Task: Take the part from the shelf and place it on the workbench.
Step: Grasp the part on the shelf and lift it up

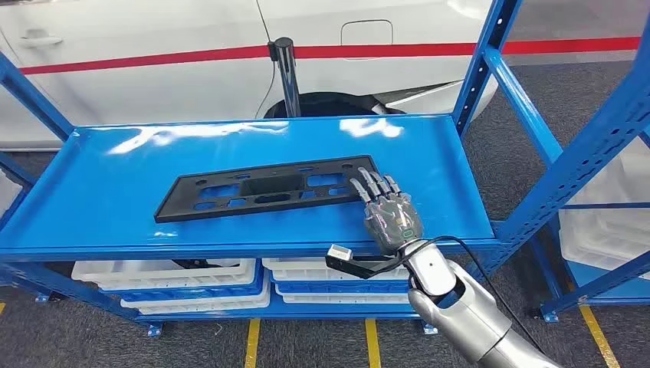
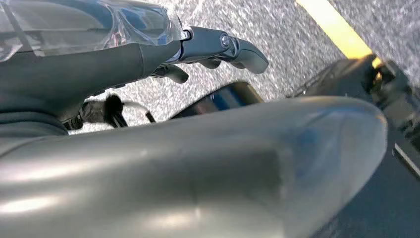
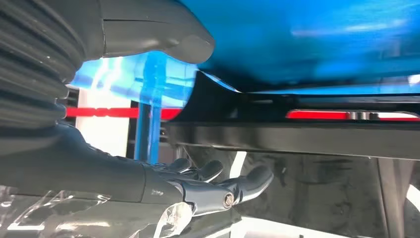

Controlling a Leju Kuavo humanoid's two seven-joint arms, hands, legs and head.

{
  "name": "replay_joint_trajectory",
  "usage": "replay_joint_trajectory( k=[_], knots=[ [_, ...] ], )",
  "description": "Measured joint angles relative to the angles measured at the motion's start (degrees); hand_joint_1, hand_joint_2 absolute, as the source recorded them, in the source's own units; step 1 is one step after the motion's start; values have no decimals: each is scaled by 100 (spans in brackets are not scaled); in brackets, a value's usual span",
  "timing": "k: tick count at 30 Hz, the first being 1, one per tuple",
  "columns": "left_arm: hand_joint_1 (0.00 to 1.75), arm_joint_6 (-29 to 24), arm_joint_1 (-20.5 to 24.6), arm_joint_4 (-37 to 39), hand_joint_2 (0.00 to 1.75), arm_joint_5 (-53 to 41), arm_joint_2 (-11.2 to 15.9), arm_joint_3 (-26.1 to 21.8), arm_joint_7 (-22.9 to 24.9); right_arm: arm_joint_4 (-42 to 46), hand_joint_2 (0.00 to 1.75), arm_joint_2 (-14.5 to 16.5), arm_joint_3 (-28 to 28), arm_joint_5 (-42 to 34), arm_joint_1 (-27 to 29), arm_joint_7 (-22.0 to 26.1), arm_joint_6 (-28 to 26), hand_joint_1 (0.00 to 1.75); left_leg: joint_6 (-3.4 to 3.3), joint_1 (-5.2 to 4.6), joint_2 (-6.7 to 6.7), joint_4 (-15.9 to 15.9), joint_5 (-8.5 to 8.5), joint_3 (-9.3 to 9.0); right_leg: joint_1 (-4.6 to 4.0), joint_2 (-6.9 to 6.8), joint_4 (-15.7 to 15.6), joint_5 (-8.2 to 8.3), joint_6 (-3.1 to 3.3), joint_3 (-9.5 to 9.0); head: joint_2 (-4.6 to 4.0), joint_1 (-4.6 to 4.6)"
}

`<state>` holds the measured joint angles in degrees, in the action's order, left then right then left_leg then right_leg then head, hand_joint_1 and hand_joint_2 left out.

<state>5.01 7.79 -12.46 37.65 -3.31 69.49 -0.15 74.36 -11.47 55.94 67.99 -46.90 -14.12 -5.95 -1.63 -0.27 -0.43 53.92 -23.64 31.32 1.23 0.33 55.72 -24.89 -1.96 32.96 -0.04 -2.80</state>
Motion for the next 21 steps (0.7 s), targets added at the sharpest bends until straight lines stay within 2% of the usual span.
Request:
replay_joint_trajectory(
  k=[2,3,6,7,8,9,11,12,13,16,18,20,21],
  knots=[
    [0,3,0,0,0,-6,1,2,-1,-25,175,45,9,-9,-32,26,-4,0,33,13,2,137,-100,61,12,-3,-8,9,27,-4,0,-3],
    [0,4,2,0,0,-13,1,4,-1,-51,175,90,16,-18,-61,46,-8,0,67,25,4,371,-237,165,21,-6,-13,17,53,-4,1,-7],
    [0,7,7,0,0,-42,-1,7,-2,-160,175,215,36,-33,-113,94,-15,0,157,55,9,1533,-752,709,23,-8,-15,18,87,3,2,-16],
    [0,7,7,0,0,-51,-1,8,-2,-212,175,256,48,-47,-119,108,-23,0,164,60,8,1760,-799,827,21,-8,-15,17,88,3,1,-16],
    [0,8,7,0,0,-59,-1,9,-2,-267,175,296,61,-66,-126,120,-40,0,159,61,8,1788,-750,853,19,-7,-14,16,88,0,1,-16],
    [0,9,7,0,0,-68,-1,10,-2,-325,175,336,74,-93,-140,127,-72,0,141,59,8,1554,-593,753,18,-5,-14,16,88,-4,1,-16],
    [0,11,14,0,0,-79,-1,10,-2,-447,175,415,91,-143,-195,135,-168,0,71,43,6,674,-199,353,13,1,-16,16,83,-13,2,-16],
    [0,11,21,0,0,-84,-1,10,-2,-511,175,447,95,-168,-229,133,-221,0,38,23,8,295,-59,183,7,3,-17,15,74,-14,2,-15],
    [0,11,27,0,0,-88,-1,11,0,-572,175,468,97,-187,-255,133,-263,0,15,3,9,76,6,87,2,2,-20,15,58,-13,2,-16],
    [0,14,16,0,0,-97,-3,27,44,-787,175,509,104,-247,-295,139,-333,0,-32,-29,11,-17,34,45,-1,-5,-51,18,-33,-31,0,-15],
    [0,13,7,0,0,-97,-3,44,78,-936,175,527,109,-302,-322,148,-352,86,-82,-7,12,-71,76,4,2,-10,116,-116,-88,31,0,-10],
    [0,-21,9,0,0,-99,-5,55,91,-1081,175,531,114,-357,-347,152,-358,174,-117,6,14,-99,101,-15,4,-13,788,-485,-108,324,0,-7],
    [0,-38,8,0,0,-101,-7,64,95,-1157,175,535,116,-378,-358,153,-357,175,-126,3,14,-98,101,-14,-1,-12,1210,-670,-112,515,0,-7]
  ],
)
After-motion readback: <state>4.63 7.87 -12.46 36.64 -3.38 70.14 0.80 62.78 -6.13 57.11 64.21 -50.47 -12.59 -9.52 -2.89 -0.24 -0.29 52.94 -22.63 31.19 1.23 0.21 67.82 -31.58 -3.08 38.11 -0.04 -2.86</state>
